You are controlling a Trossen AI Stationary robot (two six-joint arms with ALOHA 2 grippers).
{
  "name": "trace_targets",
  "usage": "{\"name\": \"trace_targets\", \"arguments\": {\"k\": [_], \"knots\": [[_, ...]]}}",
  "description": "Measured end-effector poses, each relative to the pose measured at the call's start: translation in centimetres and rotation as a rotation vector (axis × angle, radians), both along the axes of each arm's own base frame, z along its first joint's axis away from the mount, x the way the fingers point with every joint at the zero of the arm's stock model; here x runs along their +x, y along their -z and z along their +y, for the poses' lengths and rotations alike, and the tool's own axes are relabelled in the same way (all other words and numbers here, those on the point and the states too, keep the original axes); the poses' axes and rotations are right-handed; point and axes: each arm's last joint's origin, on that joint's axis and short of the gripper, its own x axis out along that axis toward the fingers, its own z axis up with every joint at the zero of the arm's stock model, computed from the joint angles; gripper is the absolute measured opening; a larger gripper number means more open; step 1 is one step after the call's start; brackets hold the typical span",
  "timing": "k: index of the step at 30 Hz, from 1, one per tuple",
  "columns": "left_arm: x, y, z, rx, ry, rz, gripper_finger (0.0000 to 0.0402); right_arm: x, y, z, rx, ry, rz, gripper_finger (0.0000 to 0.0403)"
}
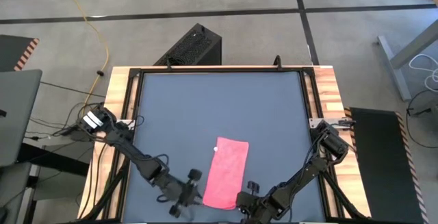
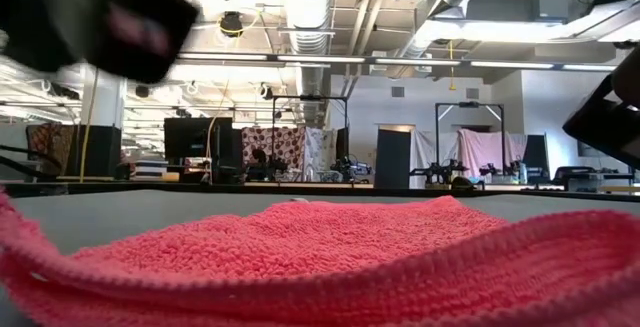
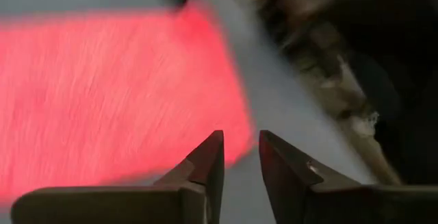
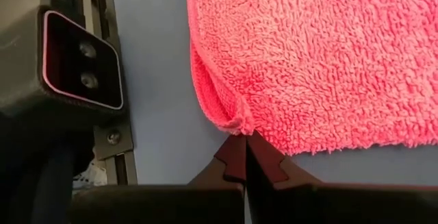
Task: Roll towel
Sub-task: Roll the microfiber towel
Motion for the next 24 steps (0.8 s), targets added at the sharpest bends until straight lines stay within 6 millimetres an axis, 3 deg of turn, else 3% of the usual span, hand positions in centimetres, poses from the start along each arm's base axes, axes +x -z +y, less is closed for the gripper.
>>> {"name": "trace_targets", "arguments": {"k": [4,10,16,24], "knots": [[-1.1,-0.4,-1.6,0.152,0.056,-0.139,0.0094,0.0,0.0,0.0,0.020,0.025,0.001,0.0016],[-1.9,-0.3,-2.3,0.259,0.042,-0.191,0.0103,0.1,-0.1,0.0,0.041,0.047,-0.003,0.0016],[-0.3,2.2,-3.3,0.314,0.043,-0.133,0.0127,0.2,-0.1,0.0,0.051,0.063,-0.006,0.0016],[1.2,1.4,-4.1,0.391,-0.005,0.014,0.0142,0.2,-0.1,0.0,0.053,0.073,-0.014,0.0016]]}}
